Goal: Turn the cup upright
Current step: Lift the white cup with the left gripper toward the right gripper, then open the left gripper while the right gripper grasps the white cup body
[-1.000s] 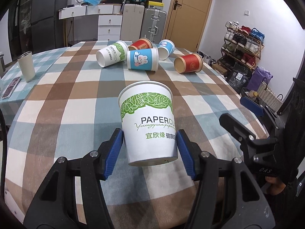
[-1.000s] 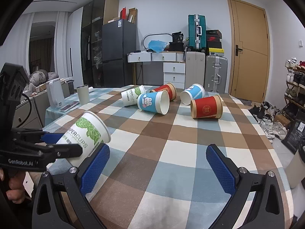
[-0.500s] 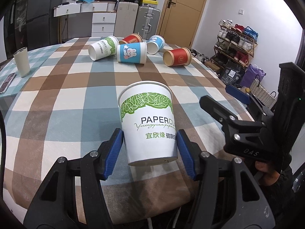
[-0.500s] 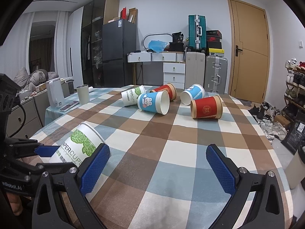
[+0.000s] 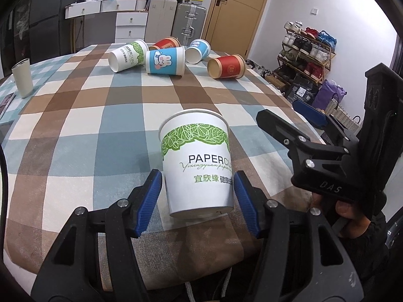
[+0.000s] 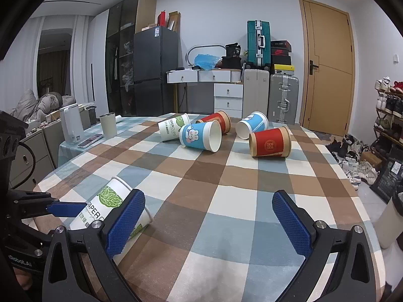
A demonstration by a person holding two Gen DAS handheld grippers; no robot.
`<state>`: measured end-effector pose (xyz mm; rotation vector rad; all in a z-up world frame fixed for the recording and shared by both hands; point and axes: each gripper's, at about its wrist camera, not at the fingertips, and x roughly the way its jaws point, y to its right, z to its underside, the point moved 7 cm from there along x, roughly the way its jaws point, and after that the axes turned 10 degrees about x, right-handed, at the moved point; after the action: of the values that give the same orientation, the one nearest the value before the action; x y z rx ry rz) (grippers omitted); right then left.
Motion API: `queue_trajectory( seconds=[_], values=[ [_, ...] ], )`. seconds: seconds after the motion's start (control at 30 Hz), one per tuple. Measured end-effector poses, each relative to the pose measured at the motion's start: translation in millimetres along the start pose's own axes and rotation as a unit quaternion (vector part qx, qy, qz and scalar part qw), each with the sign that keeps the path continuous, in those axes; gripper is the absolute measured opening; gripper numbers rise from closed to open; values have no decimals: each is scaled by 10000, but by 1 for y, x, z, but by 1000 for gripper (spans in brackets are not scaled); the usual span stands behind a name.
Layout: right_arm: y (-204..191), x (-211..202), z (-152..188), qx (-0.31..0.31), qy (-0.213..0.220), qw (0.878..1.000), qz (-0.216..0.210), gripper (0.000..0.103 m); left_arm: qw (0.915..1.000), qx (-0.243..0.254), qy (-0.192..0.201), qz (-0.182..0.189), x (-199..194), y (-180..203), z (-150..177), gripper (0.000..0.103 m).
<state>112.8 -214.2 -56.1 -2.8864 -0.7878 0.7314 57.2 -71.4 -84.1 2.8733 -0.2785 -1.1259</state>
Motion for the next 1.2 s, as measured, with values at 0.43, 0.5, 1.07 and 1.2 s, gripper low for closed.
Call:
queue_trajectory(
  seconds=[0.43,0.5,1.07,1.2],
  values=[
    [1,-10,-3,157,-52,9998,-77,103,9995,-49,281,-152,-14,-20,-10,101],
    [-1,-9,-2,202,-115,9997,-111,103,9991,-51,371,-196,-19,-24,-11,102],
    [-14,0,13,458,-797,9956,-201,103,9959,-88,578,-694,-33,-70,-10,102],
    [-21,2,16,479,-947,9942,-189,103,9946,-94,661,-792,-33,-78,-10,102]
  ],
)
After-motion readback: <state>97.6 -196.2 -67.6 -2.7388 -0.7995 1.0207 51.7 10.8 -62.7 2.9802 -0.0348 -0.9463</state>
